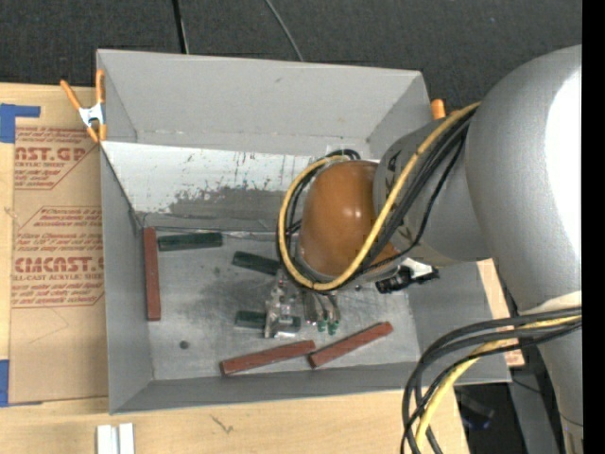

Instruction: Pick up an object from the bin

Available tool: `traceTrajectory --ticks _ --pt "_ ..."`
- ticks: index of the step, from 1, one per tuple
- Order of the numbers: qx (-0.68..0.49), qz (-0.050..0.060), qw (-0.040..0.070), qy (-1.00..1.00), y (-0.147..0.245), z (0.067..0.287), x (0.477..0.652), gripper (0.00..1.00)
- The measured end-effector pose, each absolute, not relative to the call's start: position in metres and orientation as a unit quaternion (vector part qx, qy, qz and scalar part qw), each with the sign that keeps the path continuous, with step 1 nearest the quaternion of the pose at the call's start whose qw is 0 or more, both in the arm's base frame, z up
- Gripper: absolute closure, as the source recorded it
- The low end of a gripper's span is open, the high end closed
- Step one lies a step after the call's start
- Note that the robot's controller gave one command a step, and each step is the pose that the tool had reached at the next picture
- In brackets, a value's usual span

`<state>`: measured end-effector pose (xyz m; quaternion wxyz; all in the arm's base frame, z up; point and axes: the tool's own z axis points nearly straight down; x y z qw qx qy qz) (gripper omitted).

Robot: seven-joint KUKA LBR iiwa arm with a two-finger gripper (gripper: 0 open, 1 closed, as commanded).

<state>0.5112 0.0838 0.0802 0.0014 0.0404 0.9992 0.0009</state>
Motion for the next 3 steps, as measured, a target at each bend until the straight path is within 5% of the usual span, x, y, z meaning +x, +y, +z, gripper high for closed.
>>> traceTrajectory --ticks 1,2,3 --pt "0.007 0.0 0.001 1.0 0.109 0.198 0.51 1.0" --pt "0.007 0.0 0.0 1.0 0.109 0.198 0.51 1.0" --pt "-0.166 0.0 0.002 0.986 0.059 0.296 0.558 1.0"
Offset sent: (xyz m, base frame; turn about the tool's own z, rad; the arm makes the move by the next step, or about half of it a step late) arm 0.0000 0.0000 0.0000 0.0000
